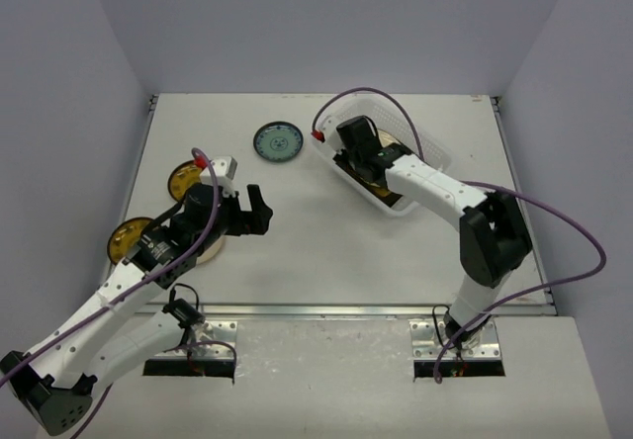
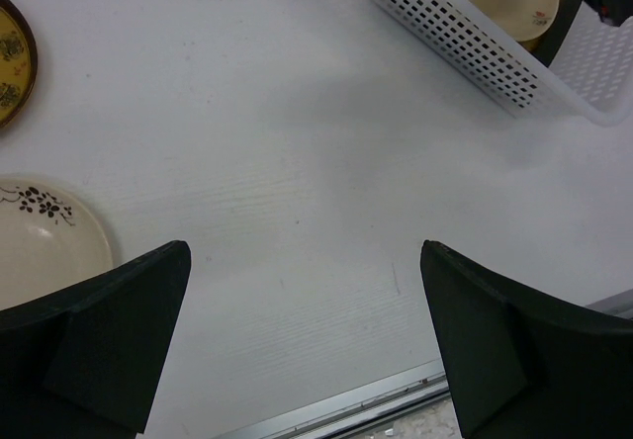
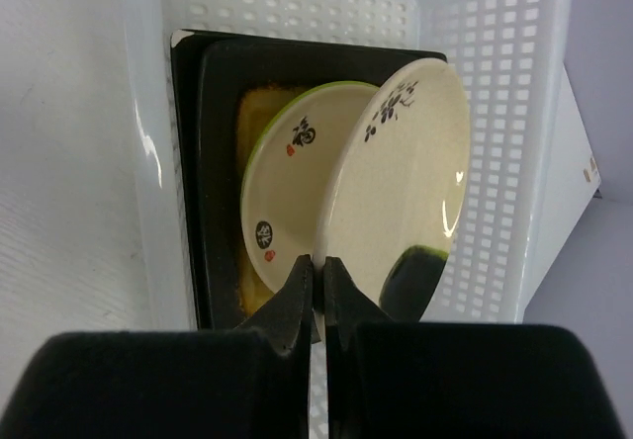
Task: Place the plates into the plastic bin on the countertop
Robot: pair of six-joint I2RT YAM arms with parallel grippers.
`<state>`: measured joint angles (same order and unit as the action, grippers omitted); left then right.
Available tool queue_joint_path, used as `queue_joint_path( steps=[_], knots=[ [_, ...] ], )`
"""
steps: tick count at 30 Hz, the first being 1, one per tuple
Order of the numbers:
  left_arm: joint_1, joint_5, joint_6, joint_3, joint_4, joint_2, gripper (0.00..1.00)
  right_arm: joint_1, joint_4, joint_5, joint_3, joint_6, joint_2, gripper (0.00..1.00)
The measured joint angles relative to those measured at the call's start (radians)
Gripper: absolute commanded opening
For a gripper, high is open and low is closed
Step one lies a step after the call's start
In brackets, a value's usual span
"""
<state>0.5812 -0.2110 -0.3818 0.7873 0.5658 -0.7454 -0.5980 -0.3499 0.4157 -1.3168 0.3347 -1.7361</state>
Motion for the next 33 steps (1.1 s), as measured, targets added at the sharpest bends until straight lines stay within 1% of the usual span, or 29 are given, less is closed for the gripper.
queue_joint_path(
  steps=[2, 3, 5, 6, 7, 8, 9, 11, 16, 19, 22, 24, 27, 29, 31, 33],
  knots=[
    [0.0, -0.011, -0.005, -0.003, 0.001, 0.01, 1.0, 0.0, -0.004, -0.001, -0.029, 0.019, -0.062, 0.01],
    [0.0, -0.015, -0.007, -0.003, 0.0, 0.015, 1.0, 0.0, -0.008, -0.001, -0.037, 0.024, -0.08, 0.06],
    [0.0, -0.023, -0.012, -0.003, 0.0, 0.02, 1.0, 0.0, -0.016, -0.001, -0.046, 0.029, -0.105, 0.23],
    [0.0, -0.026, -0.013, -0.003, 0.0, 0.022, 1.0, 0.0, -0.019, -0.001, -0.049, 0.031, -0.111, 0.3],
    [0.0, -0.028, -0.015, -0.003, 0.0, 0.022, 1.0, 0.0, -0.019, 0.0, -0.05, 0.033, -0.113, 0.42],
    [0.0, -0.03, -0.016, -0.003, 0.0, 0.022, 1.0, 0.0, -0.019, 0.002, -0.052, 0.036, -0.114, 0.68],
    [0.0, -0.03, -0.016, -0.003, 0.0, 0.022, 1.0, 0.0, -0.019, 0.006, -0.057, 0.037, -0.114, 0.92],
    [0.0, -0.031, -0.017, -0.003, 0.0, 0.022, 1.0, 0.0, -0.018, 0.013, -0.066, 0.038, -0.114, 0.99],
    [0.0, -0.032, -0.034, -0.003, -0.001, 0.0, 1.0, 0.0, -0.029, 0.019, -0.072, 0.017, -0.109, 0.99],
    [-0.001, -0.034, -0.106, -0.004, -0.01, -0.078, 1.0, 0.0, -0.063, 0.021, -0.072, -0.026, -0.076, 0.99],
    [-0.017, -0.021, -0.187, -0.013, -0.074, -0.173, 1.0, 0.0, -0.089, 0.021, -0.067, -0.093, 0.019, 0.99],
    [-0.082, 0.027, -0.234, -0.016, -0.128, -0.265, 1.0, 0.0, -0.069, 0.017, -0.032, -0.181, 0.136, 0.99],
    [-0.235, 0.07, -0.297, -0.013, -0.206, -0.425, 1.0, 0.002, -0.04, -0.021, 0.056, -0.318, 0.36, 0.99],
    [-0.307, 0.081, -0.327, 0.019, -0.231, -0.522, 1.0, 0.006, -0.018, -0.06, 0.127, -0.392, 0.502, 0.99],
    [-0.354, 0.082, -0.351, 0.093, -0.238, -0.634, 1.0, 0.01, 0.004, -0.109, 0.204, -0.472, 0.635, 0.99],
    [-0.376, 0.089, -0.368, 0.218, -0.262, -0.772, 1.0, 0.011, 0.012, -0.168, 0.305, -0.551, 0.754, 0.99]
  ],
)
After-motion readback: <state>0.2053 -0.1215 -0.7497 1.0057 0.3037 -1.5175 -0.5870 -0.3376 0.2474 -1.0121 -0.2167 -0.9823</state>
